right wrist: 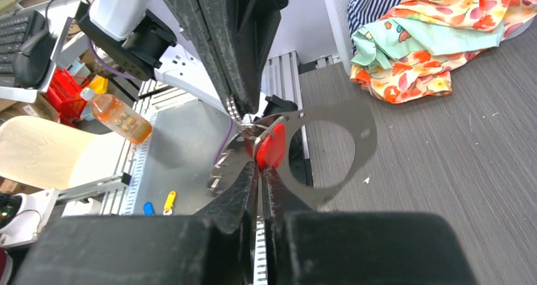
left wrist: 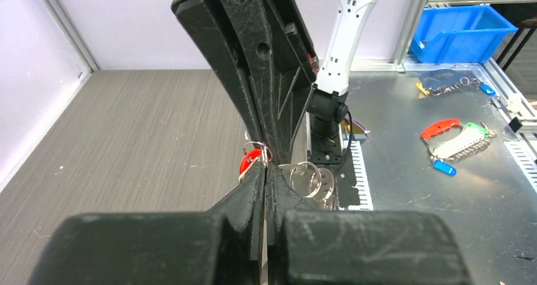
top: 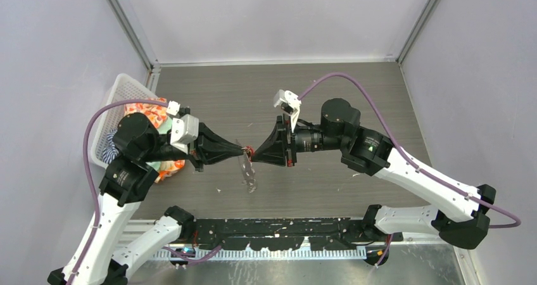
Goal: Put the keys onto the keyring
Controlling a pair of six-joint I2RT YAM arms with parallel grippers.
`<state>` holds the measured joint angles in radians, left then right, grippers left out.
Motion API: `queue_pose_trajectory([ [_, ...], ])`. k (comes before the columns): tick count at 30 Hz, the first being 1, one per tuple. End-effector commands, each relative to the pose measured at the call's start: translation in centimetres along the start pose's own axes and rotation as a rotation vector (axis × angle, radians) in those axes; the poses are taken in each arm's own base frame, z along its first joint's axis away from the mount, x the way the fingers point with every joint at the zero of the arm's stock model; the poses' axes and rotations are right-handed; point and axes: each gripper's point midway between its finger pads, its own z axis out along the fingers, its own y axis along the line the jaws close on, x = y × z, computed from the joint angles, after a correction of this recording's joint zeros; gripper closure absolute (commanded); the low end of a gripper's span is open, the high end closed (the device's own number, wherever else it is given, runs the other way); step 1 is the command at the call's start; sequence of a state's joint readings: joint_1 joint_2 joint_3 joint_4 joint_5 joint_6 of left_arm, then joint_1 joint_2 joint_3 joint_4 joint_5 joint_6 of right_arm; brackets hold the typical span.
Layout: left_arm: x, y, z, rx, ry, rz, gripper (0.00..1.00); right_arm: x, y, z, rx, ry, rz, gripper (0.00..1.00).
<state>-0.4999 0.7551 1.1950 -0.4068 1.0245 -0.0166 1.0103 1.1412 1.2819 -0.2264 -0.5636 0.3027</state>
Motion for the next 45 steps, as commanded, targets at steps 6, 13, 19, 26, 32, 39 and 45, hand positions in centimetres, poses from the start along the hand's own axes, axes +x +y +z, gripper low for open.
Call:
queue_pose_trajectory([
  [6, -2.1, 1.0, -0.2, -0.079, -0.088, 0.081, 1.00, -1.0, 1.5, -0.8, -0.044, -0.033, -0.007, 0.96],
  [13, -2.2, 1.1, -0.3, -0.098, -0.098, 0.095, 1.00, 0.5, 0.9, -0.8, -0.024, 0.028, 0.021, 0.99],
  [19, -2.2, 1.3, -0.4, -0.111, -0.100, 0.108, 1.00, 1.4, 0.6, -1.3, 0.004, 0.071, 0.025, 0.99],
  [26, -1.7, 0.9, -0.4, -0.091, -0.090, 0.101, 1.00, 1.4, 0.7, -1.3, 0.000, 0.112, 0.009, 0.74],
  [32, -1.0, -0.2, -0.4, -0.023, -0.060, 0.089, 1.00, -2.8, 1.1, -2.4, 0.039, 0.063, -0.146, 0.53],
  [39, -0.5, -1.8, -0.5, 0.061, -0.034, 0.069, 1.00, -5.3, 2.1, -1.7, -0.042, -0.026, -0.237, 0.35],
  [45, -0.7, -2.0, -0.5, 0.073, -0.035, 0.071, 1.00, -5.2, 2.8, -0.8, -0.119, -0.023, -0.246, 0.37],
])
